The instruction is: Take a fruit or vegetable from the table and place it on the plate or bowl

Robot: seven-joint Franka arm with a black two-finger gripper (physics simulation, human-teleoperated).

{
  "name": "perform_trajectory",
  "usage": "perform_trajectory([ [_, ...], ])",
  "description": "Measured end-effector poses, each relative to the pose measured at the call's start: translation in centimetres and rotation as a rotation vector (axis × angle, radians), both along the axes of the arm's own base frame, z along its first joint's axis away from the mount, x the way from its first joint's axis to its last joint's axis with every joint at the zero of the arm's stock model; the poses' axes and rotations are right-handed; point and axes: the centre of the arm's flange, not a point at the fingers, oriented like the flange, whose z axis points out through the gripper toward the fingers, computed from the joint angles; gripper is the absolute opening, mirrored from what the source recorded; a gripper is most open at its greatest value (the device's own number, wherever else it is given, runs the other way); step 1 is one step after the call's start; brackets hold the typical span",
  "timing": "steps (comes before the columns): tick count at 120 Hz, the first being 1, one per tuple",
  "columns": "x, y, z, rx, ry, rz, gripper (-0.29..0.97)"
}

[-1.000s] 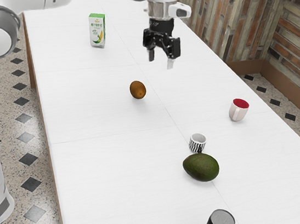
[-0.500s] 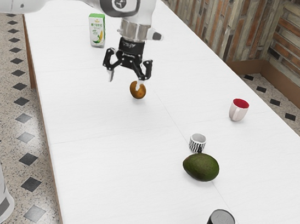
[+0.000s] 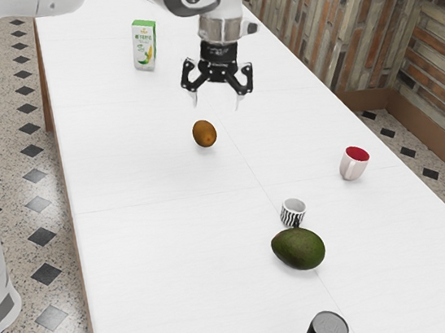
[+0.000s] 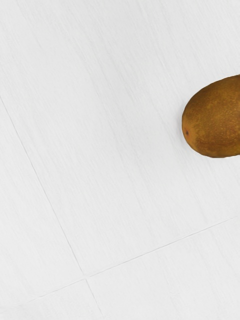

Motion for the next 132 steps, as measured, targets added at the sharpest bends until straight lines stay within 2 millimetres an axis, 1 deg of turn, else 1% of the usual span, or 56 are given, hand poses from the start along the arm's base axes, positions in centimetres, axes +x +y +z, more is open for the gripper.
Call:
perform_trajectory([
  [6, 1.8, -0.8, 0.6, 0.003, -0.035, 0.006, 0.68],
  [11, 2.8, -1.6, 1.1, 0.004, -0.058, 0.01, 0.68],
  [17, 3.7, -2.5, 0.9, -0.005, -0.069, 0.012, 0.68],
  [25, 4.1, -3.6, 0.9, -0.018, -0.079, 0.007, 0.68],
  [31, 3.9, -4.5, 1.6, -0.024, -0.093, -0.009, 0.68],
  [38, 2.4, -5.4, 3.9, -0.031, -0.12, -0.041, 0.68],
  [42, 1.6, -5.6, 4.9, -0.034, -0.124, -0.062, 0.68],
  [51, 0.4, -5.6, 5.7, -0.045, -0.11, -0.119, 0.68],
  [63, -0.1, -6.5, 4.8, -0.063, -0.065, -0.233, 0.68],
  [74, 0.1, -7.8, 3.7, -0.073, -0.037, -0.379, 0.68],
  [90, 0.0, -7.5, 3.5, -0.065, -0.037, -0.587, 0.68],
  [96, 0.2, -7.4, 2.8, -0.062, -0.029, -0.674, 0.68],
  [105, 0.8, -7.2, 1.2, -0.07, -0.012, -0.809, 0.68],
  [108, 1.4, -7.2, 0.4, -0.076, -0.003, -0.851, 0.68],
  [113, 3.1, -7.1, -0.5, -0.08, 0.0, -0.918, 0.68],
  [119, 6.2, -7.4, -0.3, -0.068, -0.025, -1.002, 0.68],
  [122, 7.4, -8.5, 0.0, -0.062, -0.038, -1.057, 0.68],
  [126, 8.5, -10.9, 0.2, -0.06, -0.052, -1.143, 0.68],
  [132, 9.0, -15.0, 0.9, -0.067, -0.074, -1.273, 0.68],
])
